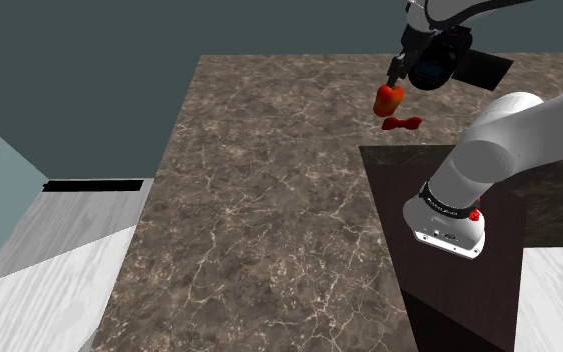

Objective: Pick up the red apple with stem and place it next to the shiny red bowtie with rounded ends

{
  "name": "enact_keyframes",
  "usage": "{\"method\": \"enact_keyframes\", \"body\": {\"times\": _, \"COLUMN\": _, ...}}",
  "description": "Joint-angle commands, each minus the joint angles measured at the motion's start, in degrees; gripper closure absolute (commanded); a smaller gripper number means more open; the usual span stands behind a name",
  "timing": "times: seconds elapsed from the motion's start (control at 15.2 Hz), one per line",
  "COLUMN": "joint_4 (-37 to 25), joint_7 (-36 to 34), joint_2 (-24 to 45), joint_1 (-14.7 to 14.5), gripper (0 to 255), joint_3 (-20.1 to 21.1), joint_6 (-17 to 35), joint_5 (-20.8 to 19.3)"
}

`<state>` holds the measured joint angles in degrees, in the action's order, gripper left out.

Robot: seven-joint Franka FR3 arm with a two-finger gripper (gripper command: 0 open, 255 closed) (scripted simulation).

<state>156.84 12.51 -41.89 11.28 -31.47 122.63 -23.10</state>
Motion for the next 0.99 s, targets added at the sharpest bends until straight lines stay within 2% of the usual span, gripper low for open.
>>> {"method": "enact_keyframes", "body": {"times": 0.0, "joint_4": 0.0, "joint_7": 0.0, "joint_2": 0.0, "joint_1": 0.0, "gripper": 0, "joint_3": 0.0, "joint_6": 0.0, "joint_5": 0.0}}
{"method": "enact_keyframes", "body": {"times": 0.2, "joint_4": 0.0, "joint_7": 0.0, "joint_2": 0.0, "joint_1": 0.0, "gripper": 0, "joint_3": 0.0, "joint_6": 0.0, "joint_5": 0.0}}
{"method": "enact_keyframes", "body": {"times": 0.46, "joint_4": -4.9, "joint_7": 0.3, "joint_2": -3.8, "joint_1": -0.1, "gripper": 0, "joint_3": 3.0, "joint_6": -8.7, "joint_5": 2.0}}
{"method": "enact_keyframes", "body": {"times": 0.92, "joint_4": -4.9, "joint_7": 0.3, "joint_2": -3.8, "joint_1": -0.1, "gripper": 0, "joint_3": 3.0, "joint_6": -8.7, "joint_5": 2.0}}
